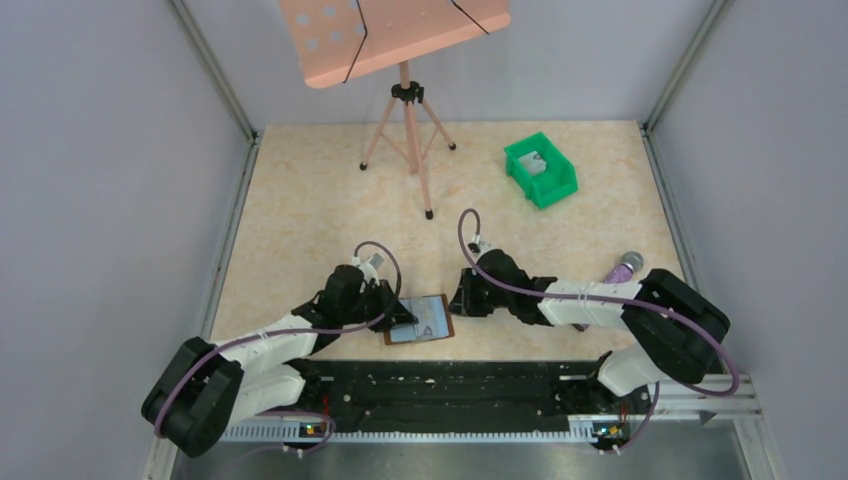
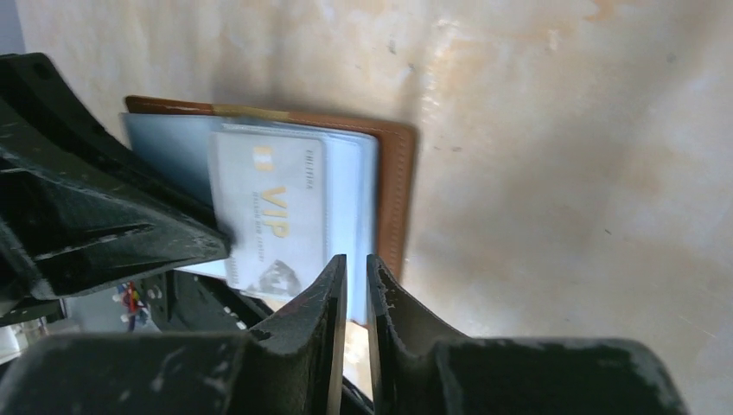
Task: Take the credit cards out of the card holder
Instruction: Remove the credit card from the card holder.
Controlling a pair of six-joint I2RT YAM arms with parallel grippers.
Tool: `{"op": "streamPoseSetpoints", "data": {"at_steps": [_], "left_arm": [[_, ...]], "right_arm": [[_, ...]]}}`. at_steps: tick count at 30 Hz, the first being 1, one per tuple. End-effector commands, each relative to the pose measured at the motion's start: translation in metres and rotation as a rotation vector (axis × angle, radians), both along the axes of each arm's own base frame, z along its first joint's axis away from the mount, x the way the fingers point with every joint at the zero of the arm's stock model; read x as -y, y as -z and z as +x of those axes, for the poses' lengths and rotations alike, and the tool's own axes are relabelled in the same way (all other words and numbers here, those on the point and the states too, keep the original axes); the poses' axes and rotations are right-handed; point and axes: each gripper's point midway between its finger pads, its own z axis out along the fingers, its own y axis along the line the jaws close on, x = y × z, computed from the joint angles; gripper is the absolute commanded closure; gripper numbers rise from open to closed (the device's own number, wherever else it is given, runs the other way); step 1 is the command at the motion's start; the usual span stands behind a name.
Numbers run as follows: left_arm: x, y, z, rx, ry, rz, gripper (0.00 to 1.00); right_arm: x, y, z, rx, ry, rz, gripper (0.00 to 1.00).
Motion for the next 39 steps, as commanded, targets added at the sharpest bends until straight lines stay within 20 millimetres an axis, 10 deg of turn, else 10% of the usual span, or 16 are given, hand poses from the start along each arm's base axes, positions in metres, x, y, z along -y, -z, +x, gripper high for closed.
{"op": "streamPoseSetpoints", "data": {"at_steps": [1,11,24,39], "left_arm": [[0.011,-0.015,0.007,0.046,0.027,-0.070,0.85],[0.012,-0.010,0.009,0.048,0.024,-0.078,0.84],[0.015,-0.009,0.008,0.018,0.020,-0.119,0.98],[0.013,-0.007,0.005,0.007,0.016,-0.123,0.93]], "right_arm": [[-0.030,-0.029,0.008,0.073,-0.054,0.076,0.85],[-0.046,-0.019,0.012,0.051,-0.061,0.082,0.88],[-0.001,0.034,0.002,-0.033,0.068,-0.087,0.97],[0.005,0.033,-0.001,-0.033,0.077,-0.071,0.98]]}}
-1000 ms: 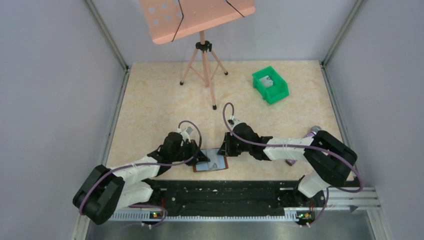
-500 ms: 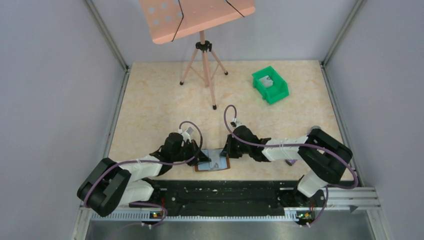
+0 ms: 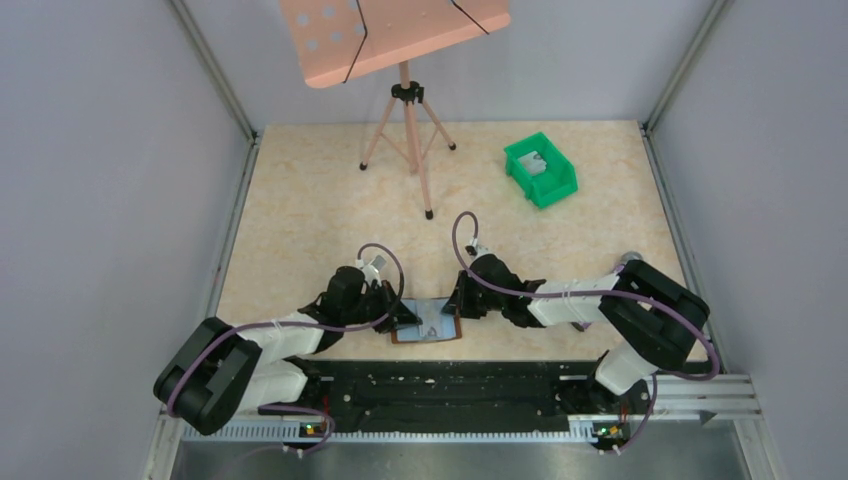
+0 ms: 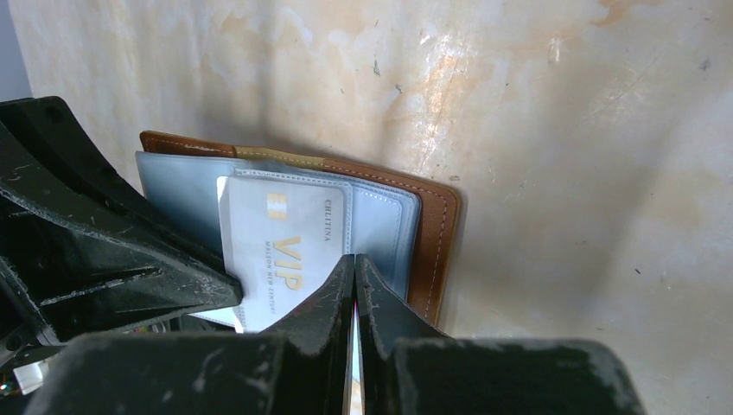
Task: Take the credit cards out of the card holder
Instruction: Remove the credit card from the card holder.
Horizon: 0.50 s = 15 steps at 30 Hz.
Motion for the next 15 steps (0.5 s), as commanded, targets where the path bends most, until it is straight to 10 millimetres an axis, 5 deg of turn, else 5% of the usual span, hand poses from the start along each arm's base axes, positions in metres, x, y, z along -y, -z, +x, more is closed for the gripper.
{"op": "streamPoseSetpoints", "data": {"at_steps": [1,11,15], "left_arm": [[0.0020,-0.0097,0.0031,0.045,0.006,-0.034,0.92],[0.0046,-0.0146,0.0036,0.052,0.015,-0.052,0.82],[0.0050,-0.0154,0.0030,0.055,0.016,-0.060,0.95]], "right_arm": [[0.0211,0.0187,-0.0069,-0.020,0.018,-0.089,0.98],[0.0193,0.0180,-0.0070,-0.019,0.014,-0.081,0.99],[0.0193,0.0173,-0.0070,-0.018,0.014,-0.082,0.99]]}}
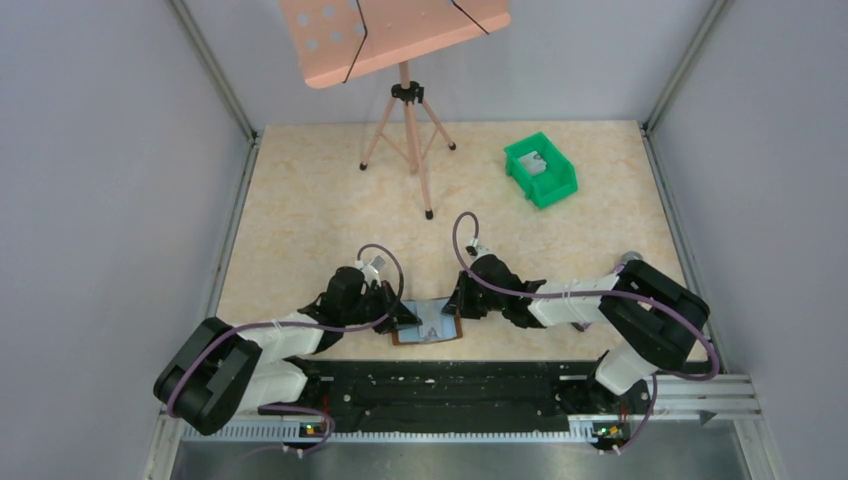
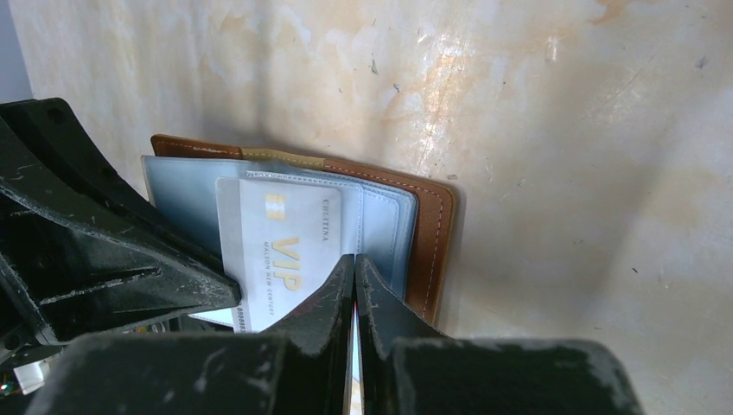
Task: Take the credit cards out of the card holder
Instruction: Remove the credit card from the card holder.
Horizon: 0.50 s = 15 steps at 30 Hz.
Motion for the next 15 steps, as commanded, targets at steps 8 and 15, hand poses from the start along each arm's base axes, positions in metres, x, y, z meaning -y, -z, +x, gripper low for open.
{"op": "streamPoseSetpoints", "data": {"at_steps": [8,15], "left_arm": [[-0.011,0.000,0.006,0.038,-0.059,0.045,1.00],[-0.039,0.011,0.012,0.035,-0.167,0.210,1.00]], "right_arm": [[0.021,0.018,-0.005,-0.019,0.029,-0.093,0.99],[0.025,0.015,-0.002,-0.013,0.046,-0.098,0.99]]}}
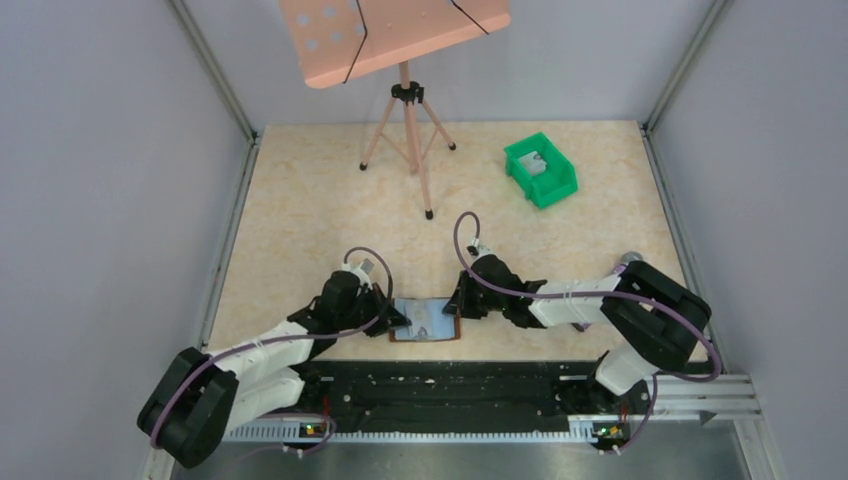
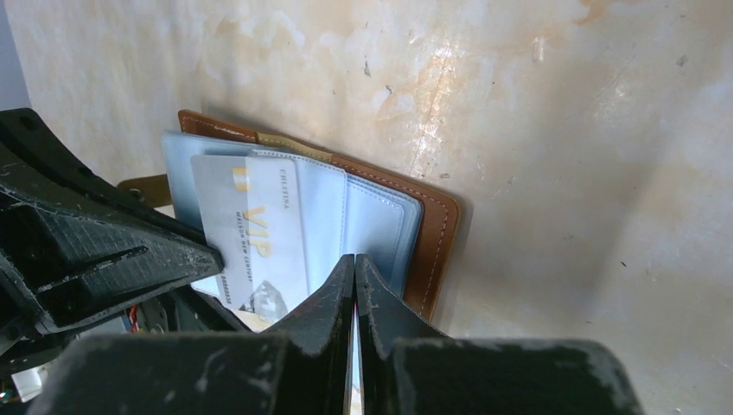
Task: Take the credit cards out of the card holder
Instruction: Remove the credit card from the card holder.
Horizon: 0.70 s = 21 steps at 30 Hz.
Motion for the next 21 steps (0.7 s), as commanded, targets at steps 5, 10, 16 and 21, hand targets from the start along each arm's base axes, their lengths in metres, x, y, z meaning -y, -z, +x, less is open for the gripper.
{"op": "streamPoseSetpoints", "data": {"at_steps": [5,10,16,21], "left_arm": [[-0.023,-0.022,0.014,0.032,-0.129,0.102,1.00],[-0.034,-0.050,0.020,0.057,-0.241,0.085,1.00],[-0.034,-0.077,0.024,0.110,-0.311,-0.034,1.00],[-0.027,-0.112,0.030,0.191,-0.349,-0.210,1.00]], "right_arm": [[0.024,0.006,0.004,0.004,0.040,-0.091,0.99],[0.027,-0.005,0.013,0.032,0.045,-0.090,0.99],[0.017,-0.047,0.017,0.102,0.024,0.004,0.92],[0.003,-0.097,0.012,0.179,0.029,0.192,0.66]]}}
